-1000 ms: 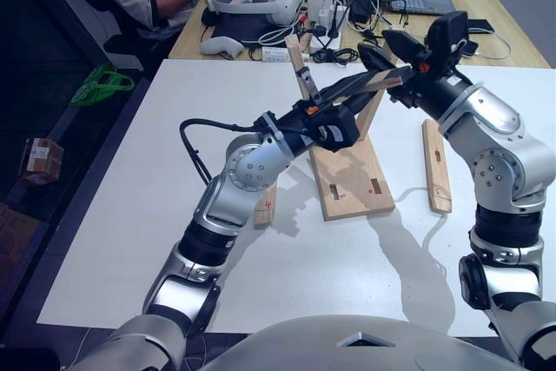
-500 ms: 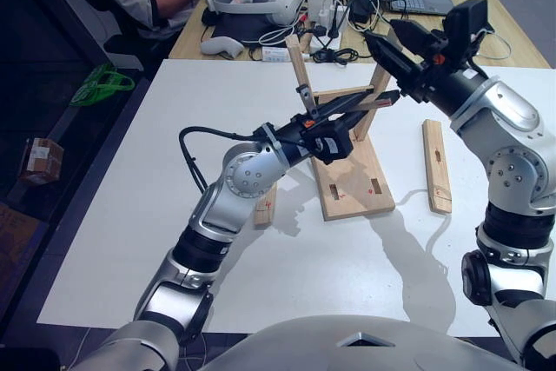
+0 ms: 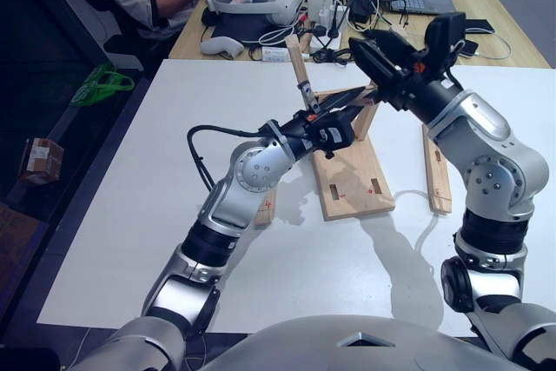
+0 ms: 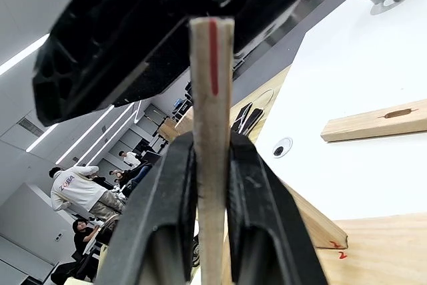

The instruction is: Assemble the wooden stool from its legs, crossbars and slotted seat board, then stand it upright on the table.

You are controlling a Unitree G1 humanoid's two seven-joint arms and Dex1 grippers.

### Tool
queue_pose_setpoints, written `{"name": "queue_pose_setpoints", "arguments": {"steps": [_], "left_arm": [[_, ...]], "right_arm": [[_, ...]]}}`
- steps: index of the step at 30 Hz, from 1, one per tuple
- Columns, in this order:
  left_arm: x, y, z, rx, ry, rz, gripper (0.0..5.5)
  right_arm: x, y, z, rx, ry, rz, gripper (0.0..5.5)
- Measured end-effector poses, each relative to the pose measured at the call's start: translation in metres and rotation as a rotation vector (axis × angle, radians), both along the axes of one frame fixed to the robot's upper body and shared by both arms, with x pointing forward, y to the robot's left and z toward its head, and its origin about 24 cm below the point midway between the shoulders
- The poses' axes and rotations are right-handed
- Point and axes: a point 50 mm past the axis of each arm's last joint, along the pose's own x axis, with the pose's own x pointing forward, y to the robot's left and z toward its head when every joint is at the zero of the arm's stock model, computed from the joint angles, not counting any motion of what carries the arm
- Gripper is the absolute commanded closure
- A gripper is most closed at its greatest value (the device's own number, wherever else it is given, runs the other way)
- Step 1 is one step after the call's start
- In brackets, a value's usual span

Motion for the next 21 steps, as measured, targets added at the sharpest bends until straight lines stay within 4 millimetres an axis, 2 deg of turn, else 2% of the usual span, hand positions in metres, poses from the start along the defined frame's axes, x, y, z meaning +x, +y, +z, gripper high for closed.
{"name": "queue_pose_setpoints", "arguments": {"steps": [9, 12, 15, 16, 17, 18, 21], "left_arm": [[0.003, -0.017, -0.001, 0.003, 0.005, -0.028, 5.09], [0.004, -0.016, 0.000, 0.005, 0.010, -0.025, 5.09], [0.004, -0.004, 0.012, -0.016, 0.043, -0.007, 5.09], [0.005, 0.004, 0.019, -0.047, 0.059, 0.017, 5.09], [0.005, 0.018, 0.038, -0.114, 0.065, 0.051, 5.09], [0.005, 0.023, 0.044, -0.137, 0.093, 0.058, 5.09], [-0.001, 0.034, 0.057, -0.263, 0.319, 0.023, 5.09]], "right_arm": [[-0.006, 0.023, 0.001, 0.076, 0.017, 0.063, 2.80], [-0.006, 0.024, 0.002, 0.079, 0.016, 0.071, 2.80], [-0.004, 0.026, 0.012, 0.095, -0.016, 0.087, 2.80], [-0.003, 0.024, 0.016, 0.103, -0.031, 0.078, 2.80], [0.002, 0.019, 0.013, 0.096, -0.017, 0.045, 2.80], [0.004, 0.016, 0.013, 0.095, -0.023, 0.013, 2.80], [0.016, 0.003, 0.010, 0.033, -0.063, -0.166, 2.80]]}}
